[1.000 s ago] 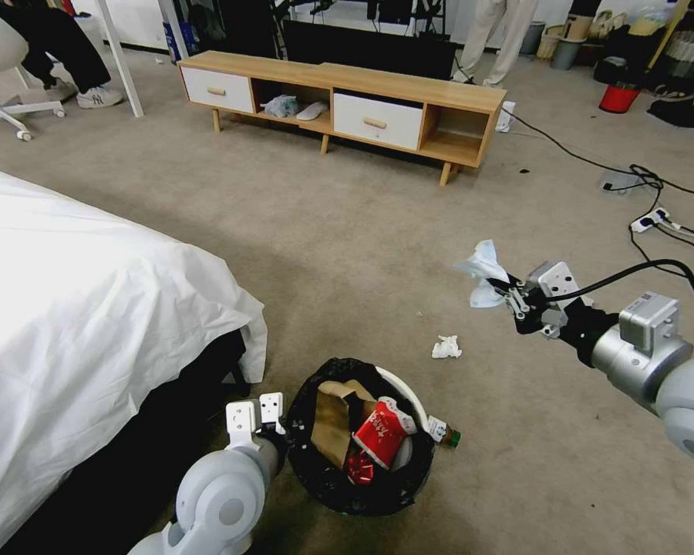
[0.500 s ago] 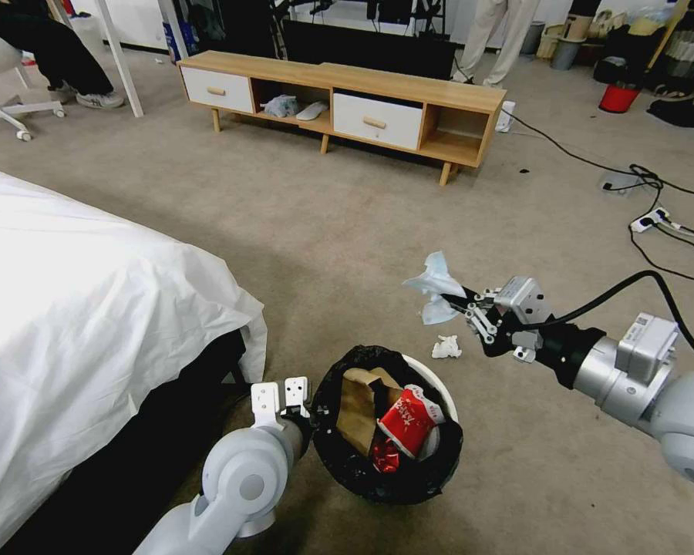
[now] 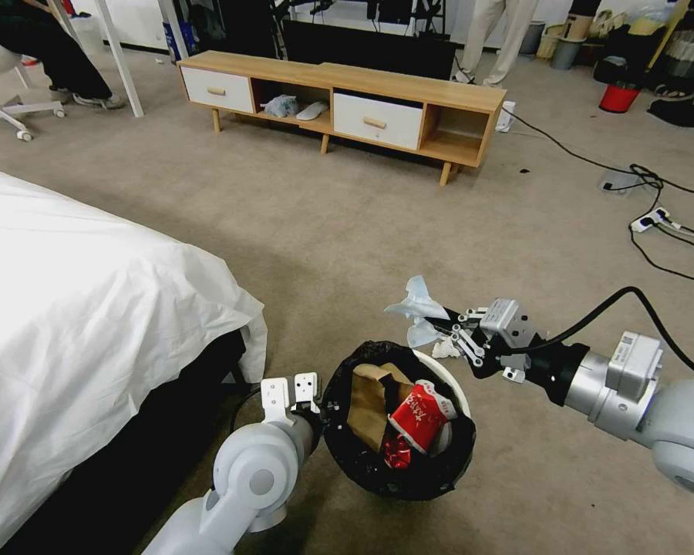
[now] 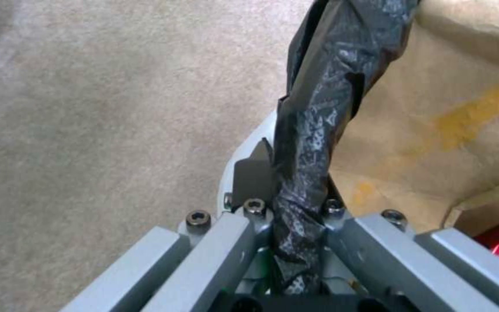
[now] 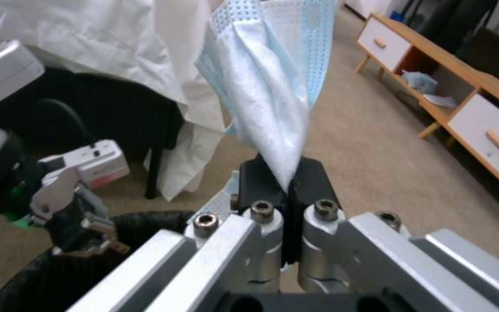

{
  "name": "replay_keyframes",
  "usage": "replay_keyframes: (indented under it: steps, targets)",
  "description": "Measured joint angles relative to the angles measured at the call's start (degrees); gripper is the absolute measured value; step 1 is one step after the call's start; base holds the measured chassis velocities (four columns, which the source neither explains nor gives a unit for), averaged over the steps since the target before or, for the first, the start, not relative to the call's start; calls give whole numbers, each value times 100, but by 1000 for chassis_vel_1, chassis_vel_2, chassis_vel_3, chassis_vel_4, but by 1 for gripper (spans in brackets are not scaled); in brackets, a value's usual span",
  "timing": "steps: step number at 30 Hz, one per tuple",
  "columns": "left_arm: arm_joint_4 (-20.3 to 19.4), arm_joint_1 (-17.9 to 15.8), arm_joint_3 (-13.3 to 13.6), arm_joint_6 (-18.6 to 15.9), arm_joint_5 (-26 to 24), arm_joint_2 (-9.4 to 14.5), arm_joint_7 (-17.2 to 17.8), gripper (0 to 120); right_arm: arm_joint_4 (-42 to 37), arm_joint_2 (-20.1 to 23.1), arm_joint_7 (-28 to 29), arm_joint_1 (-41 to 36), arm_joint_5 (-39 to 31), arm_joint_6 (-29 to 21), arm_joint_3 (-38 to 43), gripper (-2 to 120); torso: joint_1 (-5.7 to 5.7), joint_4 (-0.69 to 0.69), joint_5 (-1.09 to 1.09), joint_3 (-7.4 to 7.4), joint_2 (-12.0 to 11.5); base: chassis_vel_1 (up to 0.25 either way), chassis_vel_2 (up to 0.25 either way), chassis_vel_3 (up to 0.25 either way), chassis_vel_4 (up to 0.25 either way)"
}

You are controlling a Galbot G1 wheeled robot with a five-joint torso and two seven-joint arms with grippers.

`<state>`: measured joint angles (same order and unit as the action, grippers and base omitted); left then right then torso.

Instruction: Pick up the trash bin, then pick up the garbage from the floor and place it into the trash bin.

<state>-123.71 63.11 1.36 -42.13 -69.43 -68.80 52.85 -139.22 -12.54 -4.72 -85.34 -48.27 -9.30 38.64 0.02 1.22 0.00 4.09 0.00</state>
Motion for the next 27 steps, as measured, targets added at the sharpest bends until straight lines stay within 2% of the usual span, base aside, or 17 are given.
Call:
replay_keyframes:
  steps: [11, 27]
  targets:
    - [219, -239, 159, 1, -17, -317, 30, 1, 126, -74, -504, -41, 260, 139, -154, 0, 0, 0, 0, 0, 0, 0, 0, 0, 0]
    - [454, -428, 270, 1, 35, -747, 55, 1, 218, -235, -740, 2, 643, 215, -600, 0, 0, 0, 0, 0, 0, 0, 0, 0, 0]
